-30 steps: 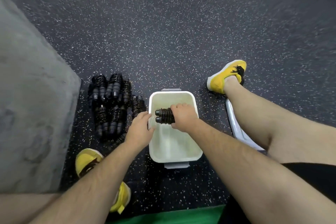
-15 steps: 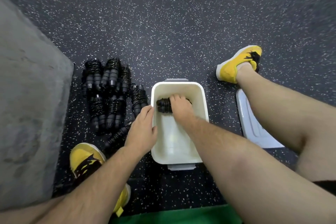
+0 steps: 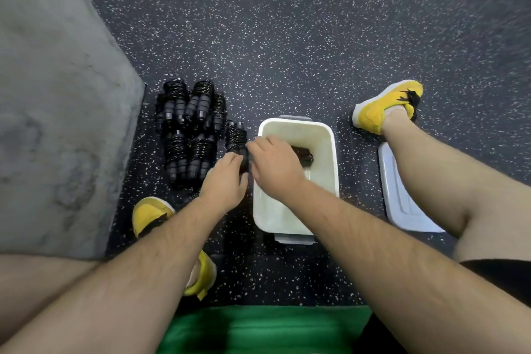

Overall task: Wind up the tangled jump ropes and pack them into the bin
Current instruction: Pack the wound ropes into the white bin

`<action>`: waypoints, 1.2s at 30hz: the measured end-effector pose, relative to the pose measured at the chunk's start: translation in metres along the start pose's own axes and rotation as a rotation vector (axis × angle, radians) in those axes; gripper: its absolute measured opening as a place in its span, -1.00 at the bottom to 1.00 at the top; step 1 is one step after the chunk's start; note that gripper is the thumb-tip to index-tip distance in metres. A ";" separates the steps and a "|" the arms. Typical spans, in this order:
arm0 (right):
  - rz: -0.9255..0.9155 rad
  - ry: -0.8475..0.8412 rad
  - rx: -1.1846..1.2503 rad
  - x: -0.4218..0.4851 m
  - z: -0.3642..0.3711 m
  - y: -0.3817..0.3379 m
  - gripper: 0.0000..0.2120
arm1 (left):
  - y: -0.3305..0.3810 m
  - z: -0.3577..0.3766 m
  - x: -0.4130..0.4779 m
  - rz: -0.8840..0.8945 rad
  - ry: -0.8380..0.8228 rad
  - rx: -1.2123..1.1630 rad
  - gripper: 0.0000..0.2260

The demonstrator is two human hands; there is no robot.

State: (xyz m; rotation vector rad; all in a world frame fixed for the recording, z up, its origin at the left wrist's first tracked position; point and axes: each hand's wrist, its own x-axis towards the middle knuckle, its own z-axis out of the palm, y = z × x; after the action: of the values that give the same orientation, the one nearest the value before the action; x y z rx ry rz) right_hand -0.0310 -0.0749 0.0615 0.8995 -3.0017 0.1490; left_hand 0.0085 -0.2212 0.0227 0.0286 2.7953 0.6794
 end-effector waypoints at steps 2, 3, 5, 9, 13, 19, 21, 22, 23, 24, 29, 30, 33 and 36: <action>-0.043 -0.029 0.015 0.009 0.004 -0.019 -0.82 | -0.012 0.003 0.000 -0.073 -0.012 0.024 -0.67; -0.058 -0.060 0.024 0.013 0.006 -0.027 -0.83 | -0.019 0.005 -0.001 -0.112 -0.027 0.045 -0.69; -0.076 -0.186 0.004 0.021 0.013 -0.042 -0.83 | -0.033 0.007 -0.002 -0.184 -0.093 0.113 -0.69; -0.050 -0.448 -0.020 0.032 0.037 -0.063 -0.70 | -0.059 0.019 -0.008 -0.244 -0.200 0.236 -0.61; 0.004 -0.587 0.016 0.035 0.063 -0.073 -0.61 | -0.072 0.028 -0.005 -0.270 -0.252 0.294 -0.47; 0.026 -0.590 0.068 0.034 0.077 -0.074 -0.55 | -0.075 0.036 -0.003 -0.320 -0.295 0.263 -0.32; 0.019 -0.540 0.082 0.033 0.075 -0.071 -0.49 | -0.074 0.032 -0.006 -0.291 -0.266 0.239 -0.30; 0.004 -0.505 0.082 0.032 0.074 -0.070 -0.46 | -0.073 0.028 -0.008 -0.267 -0.242 0.242 -0.28; -0.013 -0.468 0.077 0.032 0.072 -0.069 -0.42 | -0.070 0.022 -0.010 -0.238 -0.215 0.252 -0.27; -0.029 -0.432 0.069 0.033 0.069 -0.067 -0.37 | -0.068 0.014 -0.012 -0.207 -0.182 0.259 -0.27; -0.093 -0.266 0.054 0.031 0.040 -0.055 -0.13 | -0.053 -0.041 -0.018 -0.014 -0.040 0.192 -0.37; -0.096 -0.226 0.061 0.030 0.031 -0.052 -0.13 | -0.047 -0.052 -0.019 0.010 -0.025 0.168 -0.37; -0.093 -0.150 0.072 0.025 0.003 -0.039 -0.17 | -0.026 -0.075 -0.022 0.097 0.026 0.114 -0.34; -0.087 -0.123 0.075 0.007 -0.018 -0.017 -0.27 | -0.004 -0.081 -0.025 0.179 0.024 0.057 -0.35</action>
State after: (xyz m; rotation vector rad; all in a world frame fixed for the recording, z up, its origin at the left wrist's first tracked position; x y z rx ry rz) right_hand -0.0280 -0.0908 0.0815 1.0834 -3.0804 0.2147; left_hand 0.0114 -0.2628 0.0967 0.2858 2.8587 0.6438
